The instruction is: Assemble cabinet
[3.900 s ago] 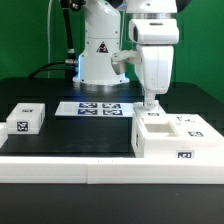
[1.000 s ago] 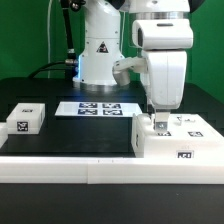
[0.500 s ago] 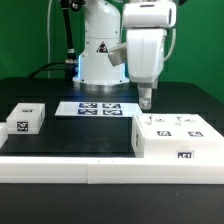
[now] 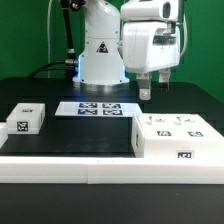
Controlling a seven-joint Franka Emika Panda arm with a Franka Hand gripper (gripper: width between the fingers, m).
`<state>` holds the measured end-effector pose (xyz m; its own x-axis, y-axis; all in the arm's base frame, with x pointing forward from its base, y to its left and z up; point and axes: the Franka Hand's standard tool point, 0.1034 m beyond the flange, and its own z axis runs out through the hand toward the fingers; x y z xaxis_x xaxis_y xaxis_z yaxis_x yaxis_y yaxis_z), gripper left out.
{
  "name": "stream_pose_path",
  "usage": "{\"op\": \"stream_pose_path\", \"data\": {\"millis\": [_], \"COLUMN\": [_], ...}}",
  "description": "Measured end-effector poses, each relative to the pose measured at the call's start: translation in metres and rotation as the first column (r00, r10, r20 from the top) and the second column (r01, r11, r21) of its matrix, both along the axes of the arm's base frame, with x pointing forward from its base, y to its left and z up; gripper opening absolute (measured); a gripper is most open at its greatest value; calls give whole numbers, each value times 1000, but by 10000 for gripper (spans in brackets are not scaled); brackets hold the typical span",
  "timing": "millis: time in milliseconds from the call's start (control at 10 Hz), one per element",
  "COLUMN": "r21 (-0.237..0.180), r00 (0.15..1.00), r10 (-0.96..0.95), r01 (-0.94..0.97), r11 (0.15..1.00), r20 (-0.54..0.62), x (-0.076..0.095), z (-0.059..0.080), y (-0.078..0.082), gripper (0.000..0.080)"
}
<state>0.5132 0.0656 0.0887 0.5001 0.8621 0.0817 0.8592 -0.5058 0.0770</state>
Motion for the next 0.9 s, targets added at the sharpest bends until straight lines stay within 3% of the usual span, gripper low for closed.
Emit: {"op": "stream_pose_path", "data": {"millis": [400,600,900], "r21": [27,77,102], "r00": [979,868,742], "r10": [-202,-495,-664], "r01": [203,496,670], "r11": [979,865,735], "r20": [-12,-31,-90], "x": [-1,-11,-16], "z": [-1,-7,-12], "y": [1,11,16], "gripper": [797,797,797]}}
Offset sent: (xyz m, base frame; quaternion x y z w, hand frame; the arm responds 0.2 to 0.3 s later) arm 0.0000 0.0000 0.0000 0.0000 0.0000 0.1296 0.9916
